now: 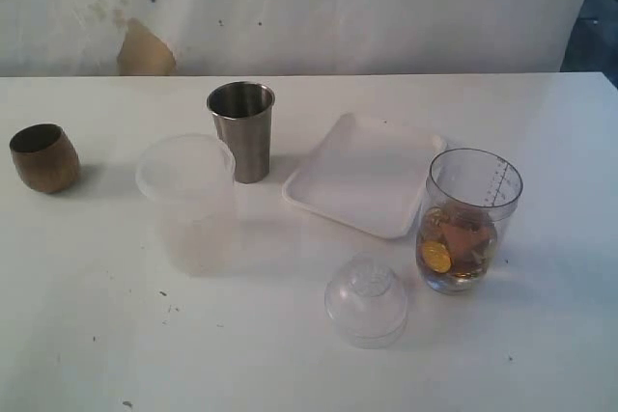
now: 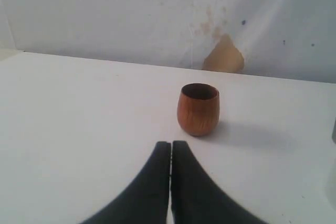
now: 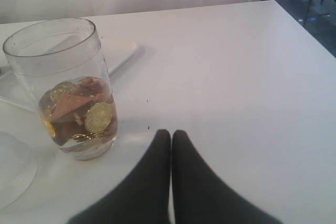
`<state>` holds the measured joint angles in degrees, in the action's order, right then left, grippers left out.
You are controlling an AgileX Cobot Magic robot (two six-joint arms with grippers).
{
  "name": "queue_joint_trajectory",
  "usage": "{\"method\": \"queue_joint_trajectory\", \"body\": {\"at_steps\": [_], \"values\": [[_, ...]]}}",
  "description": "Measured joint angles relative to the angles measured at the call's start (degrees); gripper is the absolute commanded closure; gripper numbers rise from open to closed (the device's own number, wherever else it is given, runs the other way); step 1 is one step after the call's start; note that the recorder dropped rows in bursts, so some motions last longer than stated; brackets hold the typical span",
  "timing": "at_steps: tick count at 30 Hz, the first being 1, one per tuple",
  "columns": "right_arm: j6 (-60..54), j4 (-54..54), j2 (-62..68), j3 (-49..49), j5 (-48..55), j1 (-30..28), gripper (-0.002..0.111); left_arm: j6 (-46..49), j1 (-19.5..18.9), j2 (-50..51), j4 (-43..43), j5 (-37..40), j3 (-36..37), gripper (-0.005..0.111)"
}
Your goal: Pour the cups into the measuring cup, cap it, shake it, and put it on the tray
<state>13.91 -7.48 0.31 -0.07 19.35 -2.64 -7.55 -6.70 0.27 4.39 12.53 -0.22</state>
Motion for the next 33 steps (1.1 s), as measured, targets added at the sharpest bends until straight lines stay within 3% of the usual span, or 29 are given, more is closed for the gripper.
{"method": "queue_joint_trajectory", "body": {"at_steps": [27,31,33], "values": [[0.0,0.0,0.0,0.0,-0.29,0.0,0.108,0.0,0.0,0.0,0.21,-0.1,0.0,0.106],[0.75,0.88,0.0,0.0,-6.48,0.0,0.108,0.0,0.0,0.0,0.21,-0.1,0.0,0.106],[2.49,2.1,0.0,0.0,-14.65,0.0,0.108,0.0,0.0,0.0,0.21,-0.1,0.0,0.106]]}}
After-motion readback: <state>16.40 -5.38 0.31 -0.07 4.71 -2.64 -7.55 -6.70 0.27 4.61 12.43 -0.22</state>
